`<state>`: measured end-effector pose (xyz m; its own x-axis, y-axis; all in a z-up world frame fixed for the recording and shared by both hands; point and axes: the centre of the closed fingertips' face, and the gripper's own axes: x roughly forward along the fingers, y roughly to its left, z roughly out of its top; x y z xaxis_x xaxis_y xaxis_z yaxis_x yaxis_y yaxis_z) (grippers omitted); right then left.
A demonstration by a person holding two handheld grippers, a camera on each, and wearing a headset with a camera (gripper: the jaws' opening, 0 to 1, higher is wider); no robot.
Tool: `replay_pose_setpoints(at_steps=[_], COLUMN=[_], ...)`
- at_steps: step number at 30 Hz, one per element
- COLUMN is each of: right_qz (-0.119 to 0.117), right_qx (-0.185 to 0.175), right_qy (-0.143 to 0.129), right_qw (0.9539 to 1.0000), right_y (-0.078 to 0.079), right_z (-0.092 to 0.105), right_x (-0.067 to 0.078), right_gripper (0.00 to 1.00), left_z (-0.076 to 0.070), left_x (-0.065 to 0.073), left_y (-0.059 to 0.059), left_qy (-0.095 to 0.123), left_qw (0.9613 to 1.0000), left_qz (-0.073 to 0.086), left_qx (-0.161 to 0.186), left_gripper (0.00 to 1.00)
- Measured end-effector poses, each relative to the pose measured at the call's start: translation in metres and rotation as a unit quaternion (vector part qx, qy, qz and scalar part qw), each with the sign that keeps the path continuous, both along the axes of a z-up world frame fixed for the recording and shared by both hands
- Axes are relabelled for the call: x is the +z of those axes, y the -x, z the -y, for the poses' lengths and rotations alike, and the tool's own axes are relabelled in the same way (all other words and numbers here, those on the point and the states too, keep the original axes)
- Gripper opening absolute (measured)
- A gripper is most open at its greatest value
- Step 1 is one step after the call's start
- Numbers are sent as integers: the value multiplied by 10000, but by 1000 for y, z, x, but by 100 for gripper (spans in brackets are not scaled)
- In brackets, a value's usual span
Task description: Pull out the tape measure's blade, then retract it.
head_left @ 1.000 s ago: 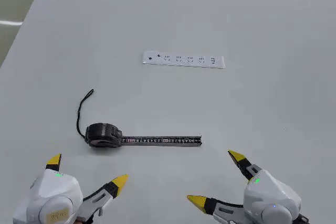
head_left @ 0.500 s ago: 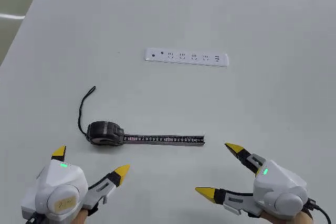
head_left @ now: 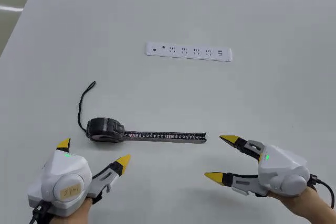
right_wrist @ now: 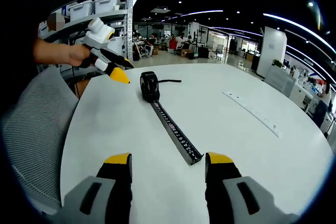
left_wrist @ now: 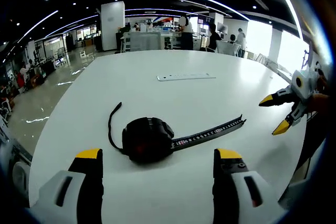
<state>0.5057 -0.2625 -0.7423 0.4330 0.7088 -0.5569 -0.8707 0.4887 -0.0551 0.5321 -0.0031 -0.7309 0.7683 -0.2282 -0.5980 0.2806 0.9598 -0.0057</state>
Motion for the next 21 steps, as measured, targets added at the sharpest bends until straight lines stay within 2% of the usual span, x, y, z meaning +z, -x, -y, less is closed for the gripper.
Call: replay_pose_setpoints(at_steps=[5, 12, 15, 21], right_qz=[-51, 3, 54, -6], right_qx=[311, 503, 635, 799], right_qy=[97, 166, 381, 440], right_qw=[9995, 9986, 9972, 9958], right_y=[-5, -20, -25, -32], right_z=[2, 5, 6, 4], right_x=[-10, -15, -21, -24], right_gripper=[53, 46, 41, 38], left_z=[0, -2, -2, -1], left_x=[-4, -11, -13, -19], left_y=[-5, -12, -14, -16], left_qy=[47, 65, 100, 83], left_qw=[10000, 9998, 9997, 9997], left_qz=[-61, -76, -95, -123], left_qx=[57, 145, 195, 212], left_gripper=[81, 79, 78, 77])
